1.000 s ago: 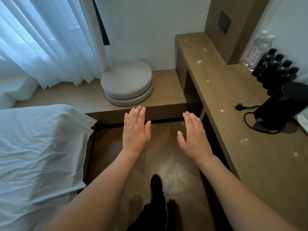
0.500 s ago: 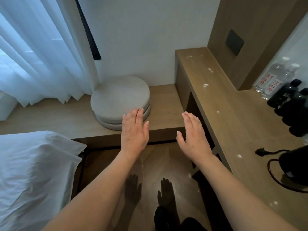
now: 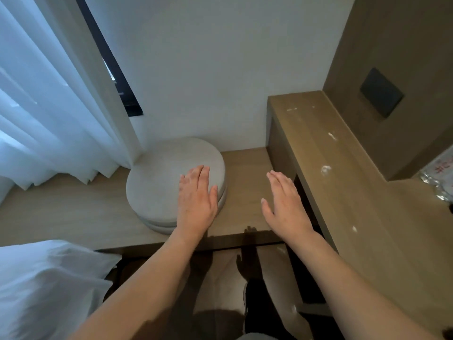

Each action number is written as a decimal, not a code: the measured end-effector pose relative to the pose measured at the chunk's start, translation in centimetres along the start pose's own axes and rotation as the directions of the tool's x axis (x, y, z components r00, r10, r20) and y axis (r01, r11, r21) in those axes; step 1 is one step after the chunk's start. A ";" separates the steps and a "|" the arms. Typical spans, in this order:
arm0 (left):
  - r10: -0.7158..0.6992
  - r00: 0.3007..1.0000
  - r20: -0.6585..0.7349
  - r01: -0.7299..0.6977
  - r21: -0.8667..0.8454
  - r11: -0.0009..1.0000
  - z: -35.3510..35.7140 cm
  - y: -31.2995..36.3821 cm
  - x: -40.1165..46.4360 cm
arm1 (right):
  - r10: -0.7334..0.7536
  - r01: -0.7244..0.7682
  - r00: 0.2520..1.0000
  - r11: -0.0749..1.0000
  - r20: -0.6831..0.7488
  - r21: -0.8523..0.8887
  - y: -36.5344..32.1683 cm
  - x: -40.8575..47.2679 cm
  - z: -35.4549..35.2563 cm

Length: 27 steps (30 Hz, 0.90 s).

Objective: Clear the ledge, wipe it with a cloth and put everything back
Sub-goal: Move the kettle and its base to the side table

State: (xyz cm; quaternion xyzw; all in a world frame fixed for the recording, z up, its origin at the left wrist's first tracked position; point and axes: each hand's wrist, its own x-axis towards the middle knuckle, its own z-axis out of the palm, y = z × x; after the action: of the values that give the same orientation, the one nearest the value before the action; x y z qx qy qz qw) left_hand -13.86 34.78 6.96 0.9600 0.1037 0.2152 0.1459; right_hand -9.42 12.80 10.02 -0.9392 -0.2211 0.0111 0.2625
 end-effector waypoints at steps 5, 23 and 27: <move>-0.020 1.000 -0.021 0.020 0.010 1.000 1.0 -1.6 7.9 | -0.003 0.003 1.000 1.000 0.003 0.006 0.3 8.4 -0.5; 0.037 0.996 0.086 -0.027 -0.114 0.993 6.4 -10.5 26.8 | 0.180 -0.180 0.983 0.983 -0.017 0.017 -3.3 26.6 2.9; 0.059 0.992 0.112 -0.045 -0.125 0.991 7.3 -10.9 28.2 | 0.215 -0.215 0.976 0.977 -0.018 0.007 -3.6 27.8 3.2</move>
State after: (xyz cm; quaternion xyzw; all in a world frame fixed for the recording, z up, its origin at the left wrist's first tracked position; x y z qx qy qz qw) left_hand 12.94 50.64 7.89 0.9624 0.0565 0.1692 0.2047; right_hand 13.71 28.77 11.72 -0.9571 -0.1157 0.0311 0.2640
